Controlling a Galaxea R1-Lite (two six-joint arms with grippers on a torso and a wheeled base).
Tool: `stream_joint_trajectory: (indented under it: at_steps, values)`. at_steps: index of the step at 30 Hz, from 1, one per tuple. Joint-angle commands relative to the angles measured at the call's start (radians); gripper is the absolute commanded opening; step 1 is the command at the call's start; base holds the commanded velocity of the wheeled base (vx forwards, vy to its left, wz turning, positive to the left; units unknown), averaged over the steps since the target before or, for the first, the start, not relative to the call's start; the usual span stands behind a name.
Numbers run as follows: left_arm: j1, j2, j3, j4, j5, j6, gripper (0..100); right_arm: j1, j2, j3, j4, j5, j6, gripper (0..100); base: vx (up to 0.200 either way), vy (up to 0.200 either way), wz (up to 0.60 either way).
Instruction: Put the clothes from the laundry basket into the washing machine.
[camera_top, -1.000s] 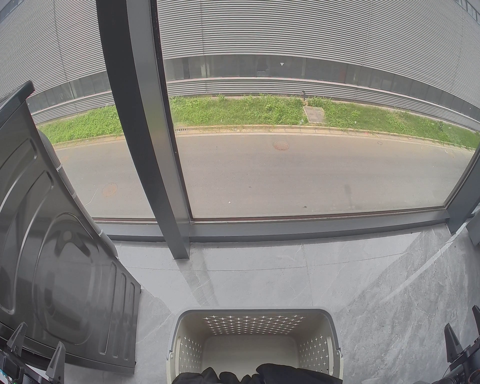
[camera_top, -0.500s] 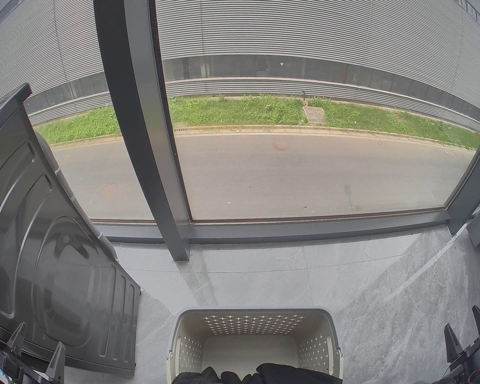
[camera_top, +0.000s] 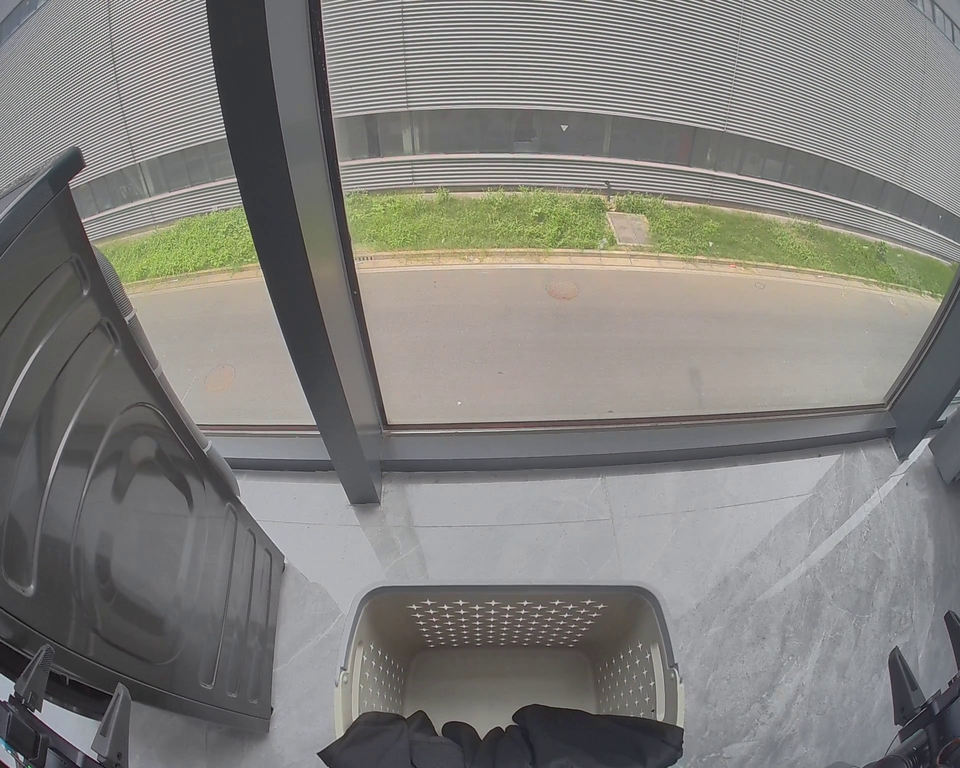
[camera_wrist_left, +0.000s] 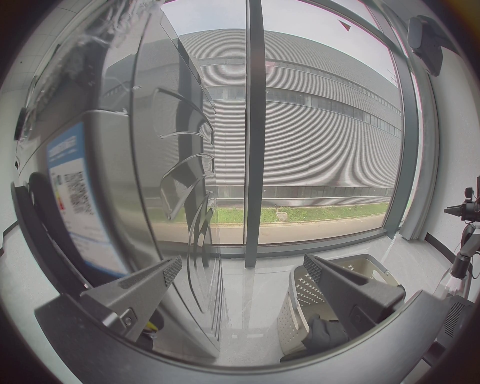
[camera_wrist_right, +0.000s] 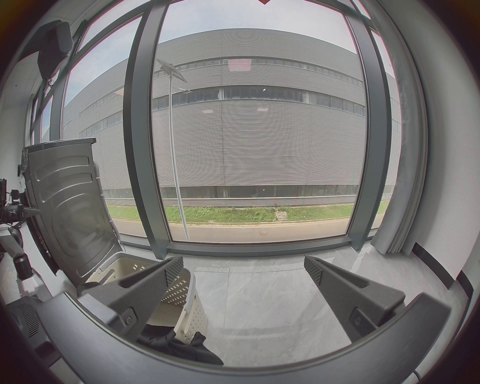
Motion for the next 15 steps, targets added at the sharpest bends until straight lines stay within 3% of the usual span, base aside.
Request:
stream_joint_trajectory:
  at_steps: [1, 15]
  values:
    - [0.0, -0.015, 0.018, 0.0, 0.0, -0.001, 100, 0.0, -0.006, 0.018, -0.001, -0.001, 0.0, 100, -0.2, 0.0, 0.0]
    - [0.0, -0.015, 0.018, 0.0, -0.002, -0.002, 100, 0.0, -0.006, 0.018, -0.001, 0.001, 0.0, 100, -0.2, 0.0, 0.0]
